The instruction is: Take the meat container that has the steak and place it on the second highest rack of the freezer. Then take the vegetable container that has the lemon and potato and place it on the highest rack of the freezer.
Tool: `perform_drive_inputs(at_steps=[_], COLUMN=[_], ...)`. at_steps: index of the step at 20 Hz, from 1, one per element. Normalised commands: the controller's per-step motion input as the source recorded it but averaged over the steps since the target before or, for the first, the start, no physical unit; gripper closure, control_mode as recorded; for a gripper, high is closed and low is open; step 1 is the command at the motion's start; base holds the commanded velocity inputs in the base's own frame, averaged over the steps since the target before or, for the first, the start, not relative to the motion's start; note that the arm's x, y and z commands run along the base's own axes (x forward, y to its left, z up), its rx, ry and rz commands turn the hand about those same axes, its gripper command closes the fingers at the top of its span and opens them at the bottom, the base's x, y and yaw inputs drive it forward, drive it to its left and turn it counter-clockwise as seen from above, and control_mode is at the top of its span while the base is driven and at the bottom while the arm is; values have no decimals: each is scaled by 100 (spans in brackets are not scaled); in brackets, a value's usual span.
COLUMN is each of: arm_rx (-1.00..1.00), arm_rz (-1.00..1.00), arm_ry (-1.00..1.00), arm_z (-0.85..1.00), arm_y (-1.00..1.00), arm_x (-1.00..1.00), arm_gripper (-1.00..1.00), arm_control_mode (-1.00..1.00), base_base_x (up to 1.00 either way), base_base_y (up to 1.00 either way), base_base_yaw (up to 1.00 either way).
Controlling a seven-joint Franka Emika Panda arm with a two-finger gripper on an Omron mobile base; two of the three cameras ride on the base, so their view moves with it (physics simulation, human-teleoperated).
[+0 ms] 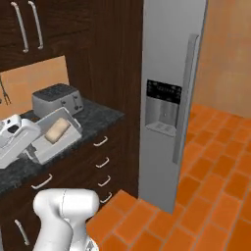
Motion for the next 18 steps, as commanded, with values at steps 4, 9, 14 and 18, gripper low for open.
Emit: perform_drive_inputs(at_steps=[4, 9, 14, 18], arm_rx=[0, 0, 0, 0], arm_rz=[0, 0, 0, 0], arm_ry=[0, 0, 0, 0], arm_z=[0, 0, 0, 0], arm_y=[0, 0, 0, 0], arm_x=[0, 0, 0, 0], arm_gripper=[100, 100, 100, 100], arm_control_mode=[100, 100, 100, 100], base_base_x=[0, 1, 25, 54], base_base_y=[-100, -100, -96, -83], base_base_yaw=[-37, -29, -28, -31])
